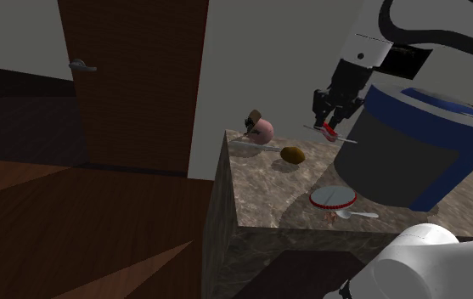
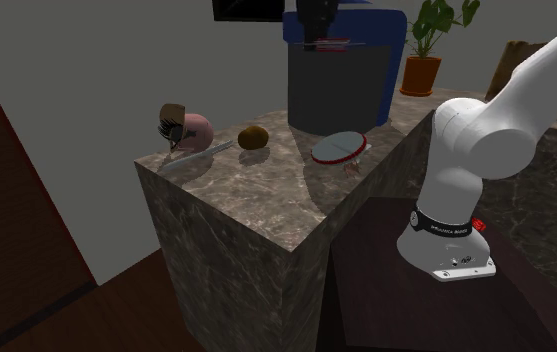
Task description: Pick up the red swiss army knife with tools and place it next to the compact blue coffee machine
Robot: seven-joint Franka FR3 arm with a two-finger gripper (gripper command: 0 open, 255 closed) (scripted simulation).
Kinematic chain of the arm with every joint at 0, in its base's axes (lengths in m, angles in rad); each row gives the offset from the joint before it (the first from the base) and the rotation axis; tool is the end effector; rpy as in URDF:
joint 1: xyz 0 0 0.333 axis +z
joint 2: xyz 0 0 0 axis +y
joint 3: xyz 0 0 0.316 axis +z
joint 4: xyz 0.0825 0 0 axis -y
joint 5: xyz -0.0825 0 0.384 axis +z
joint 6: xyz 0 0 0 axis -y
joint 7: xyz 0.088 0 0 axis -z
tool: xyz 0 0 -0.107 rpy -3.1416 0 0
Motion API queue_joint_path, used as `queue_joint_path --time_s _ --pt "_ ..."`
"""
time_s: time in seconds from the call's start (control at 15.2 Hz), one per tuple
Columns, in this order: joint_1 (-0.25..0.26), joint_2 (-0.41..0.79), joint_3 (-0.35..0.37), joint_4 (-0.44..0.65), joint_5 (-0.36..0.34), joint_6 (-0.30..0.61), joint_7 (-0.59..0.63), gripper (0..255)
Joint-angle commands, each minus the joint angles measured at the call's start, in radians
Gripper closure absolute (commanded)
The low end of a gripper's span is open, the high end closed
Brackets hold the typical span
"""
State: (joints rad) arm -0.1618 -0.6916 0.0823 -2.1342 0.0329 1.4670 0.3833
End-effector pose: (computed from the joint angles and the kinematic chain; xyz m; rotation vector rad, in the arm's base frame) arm 0.3239 -0.0112 0.6540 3.0364 -0.7387 0.0394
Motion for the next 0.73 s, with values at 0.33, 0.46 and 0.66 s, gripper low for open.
queue_joint_path --time_s 0.33,0.46,0.66 --pt "-0.003 0.045 -0.002 0.132 -0.004 -0.088 0.0 255" --pt "-0.004 0.059 -0.002 0.171 -0.005 -0.113 0.0 255" --pt "-0.005 0.081 -0.003 0.231 -0.006 -0.15 0.001 255"
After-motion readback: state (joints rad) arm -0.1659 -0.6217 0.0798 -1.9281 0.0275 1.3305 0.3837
